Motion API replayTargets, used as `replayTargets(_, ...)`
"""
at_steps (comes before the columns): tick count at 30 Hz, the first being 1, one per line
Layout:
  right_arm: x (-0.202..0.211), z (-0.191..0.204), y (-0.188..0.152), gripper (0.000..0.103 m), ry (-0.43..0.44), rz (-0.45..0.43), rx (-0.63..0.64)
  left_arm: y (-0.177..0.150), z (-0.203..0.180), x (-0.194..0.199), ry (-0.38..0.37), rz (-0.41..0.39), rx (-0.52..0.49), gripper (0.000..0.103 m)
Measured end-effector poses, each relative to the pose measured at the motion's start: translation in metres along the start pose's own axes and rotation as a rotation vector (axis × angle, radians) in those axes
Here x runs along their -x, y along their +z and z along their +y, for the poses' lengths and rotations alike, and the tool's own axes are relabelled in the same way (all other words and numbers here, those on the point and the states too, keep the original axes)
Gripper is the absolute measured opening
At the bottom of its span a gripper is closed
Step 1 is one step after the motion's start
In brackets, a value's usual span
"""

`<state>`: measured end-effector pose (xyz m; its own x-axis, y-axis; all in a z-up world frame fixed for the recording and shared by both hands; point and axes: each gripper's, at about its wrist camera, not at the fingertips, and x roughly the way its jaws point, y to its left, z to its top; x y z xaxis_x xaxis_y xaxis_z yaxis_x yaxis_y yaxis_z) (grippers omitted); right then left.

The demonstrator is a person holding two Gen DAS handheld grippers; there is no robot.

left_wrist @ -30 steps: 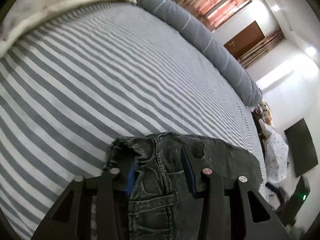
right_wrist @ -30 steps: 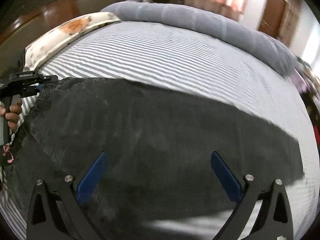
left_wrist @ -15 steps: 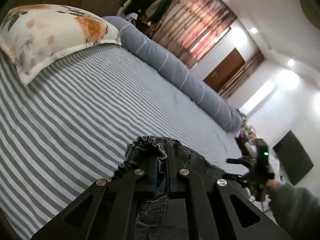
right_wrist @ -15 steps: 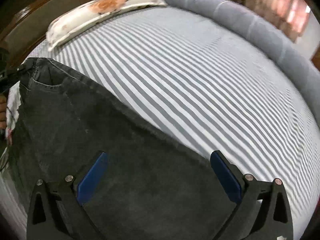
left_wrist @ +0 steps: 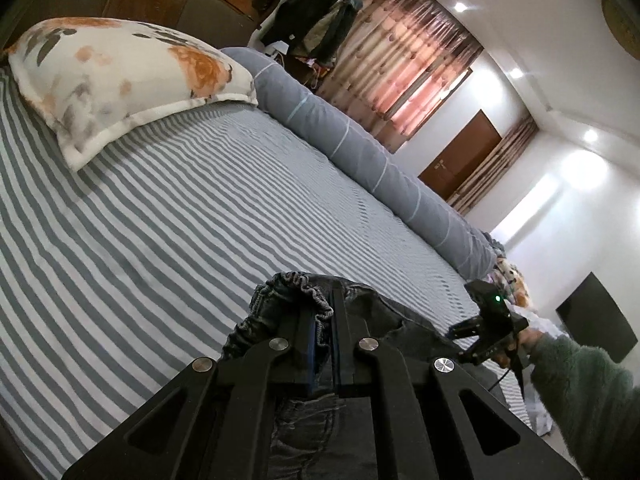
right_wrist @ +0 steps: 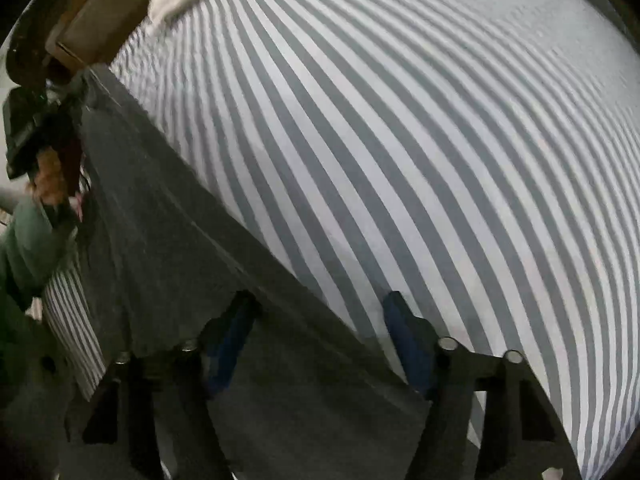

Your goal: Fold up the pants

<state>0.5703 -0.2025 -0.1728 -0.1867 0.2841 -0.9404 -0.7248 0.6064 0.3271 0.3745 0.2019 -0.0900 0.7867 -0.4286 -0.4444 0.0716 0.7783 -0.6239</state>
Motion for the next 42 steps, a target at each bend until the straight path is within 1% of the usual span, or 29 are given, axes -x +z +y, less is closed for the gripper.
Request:
replayTargets(2, 0.008, -0.017, -0.017, 0.044, -0.008, 0.001, -0.044, -0.002, 0.0, 0.0, 0.01, 0.0, -0.003, 0.006)
replayTargets(4, 0.015, -0.031, -0.035, 0.04, -0.045, 0.02, -0.08, -0.002, 0.0, -0.002, 0.023, -0.001, -0.009, 0.006)
replayTargets(5, 0.018, -0.04, -0.048, 0.034, -0.065, 0.026, -0.102, -0.003, 0.0, -0.002, 0.024, -0.001, -0.009, 0.006)
replayTargets(6, 0.019, -0.044, -0.052, 0.028, -0.075, 0.023, -0.114, -0.003, -0.001, -0.003, 0.031, 0.0, -0.016, 0.006)
replayTargets(7, 0.021, -0.047, -0.058, 0.025, -0.094, 0.017, -0.127, -0.003, 0.0, -0.004, 0.039, 0.002, -0.019, 0.006)
replayTargets(9, 0.024, -0.052, -0.068, 0.017, -0.136, 0.014, -0.132, -0.004, 0.0, -0.006, 0.05, 0.007, -0.013, 0.006)
replayTargets(12, 0.024, -0.052, -0.074, 0.014, -0.201, -0.015, -0.133, -0.004, -0.002, -0.009, 0.072, 0.012, -0.023, 0.006)
replayTargets(14, 0.022, -0.038, -0.077, 0.011, -0.287, -0.051, -0.105, -0.004, -0.005, -0.012, 0.107, 0.019, -0.05, 0.006)
replayTargets(16, 0.025, -0.028, -0.082, 0.009, -0.354, -0.092, -0.121, -0.005, -0.007, -0.015, 0.141, 0.036, -0.07, 0.006)
replayTargets(18, 0.034, -0.015, -0.09, 0.007, -0.423, -0.143, -0.142, -0.003, -0.008, -0.016, 0.165, 0.051, -0.08, 0.006)
replayTargets(21, 0.061, 0.012, -0.105, 0.006, -0.508, -0.209, -0.164, 0.003, -0.015, -0.01, 0.175, 0.063, -0.098, 0.006)
replayTargets(23, 0.075, 0.026, -0.113, 0.006, -0.528, -0.232, -0.181, 0.005, -0.02, -0.005, 0.185, 0.065, -0.123, 0.006)
replayTargets(25, 0.09, 0.046, -0.124, 0.005, -0.567, -0.257, -0.196, 0.006, -0.026, 0.003, 0.189, 0.06, -0.133, 0.006)
replayTargets(26, 0.089, 0.057, -0.125, 0.005, -0.584, -0.263, -0.198, 0.006, -0.029, 0.008, 0.193, 0.058, -0.141, 0.006)
replayTargets(29, 0.103, 0.094, -0.149, 0.003, -0.645, -0.284, -0.201, 0.001, -0.041, 0.03, 0.192, 0.049, -0.168, 0.006)
replayTargets(30, 0.109, 0.101, -0.152, 0.003, -0.654, -0.29, -0.206, 0.0, -0.043, 0.036, 0.188, 0.051, -0.171, 0.006)
replayTargets(31, 0.11, 0.117, -0.163, 0.003, -0.662, -0.299, -0.209, -0.002, -0.045, 0.042, 0.186, 0.052, -0.177, 0.006)
replayTargets(32, 0.11, 0.13, -0.174, 0.003, -0.679, -0.307, -0.213, -0.006, -0.047, 0.053, 0.177, 0.056, -0.181, 0.006)
replayTargets(34, 0.111, 0.153, -0.196, 0.003, -0.676, -0.33, -0.248, -0.013, -0.051, 0.069, 0.155, 0.07, -0.19, 0.006)
replayTargets(35, 0.107, 0.168, -0.213, 0.003, -0.688, -0.337, -0.263, -0.018, -0.053, 0.078, 0.142, 0.077, -0.196, 0.006)
replayTargets(36, 0.104, 0.174, -0.216, 0.003, -0.695, -0.342, -0.273, -0.023, -0.056, 0.087, 0.129, 0.089, -0.209, 0.006)
replayTargets(40, 0.075, 0.217, -0.262, 0.003, -0.68, -0.346, -0.35, -0.053, -0.065, 0.121, 0.125, 0.137, -0.284, 0.006)
replayTargets(42, 0.058, 0.235, -0.286, 0.003, -0.644, -0.349, -0.396, -0.066, -0.065, 0.133, 0.125, 0.164, -0.293, 0.006)
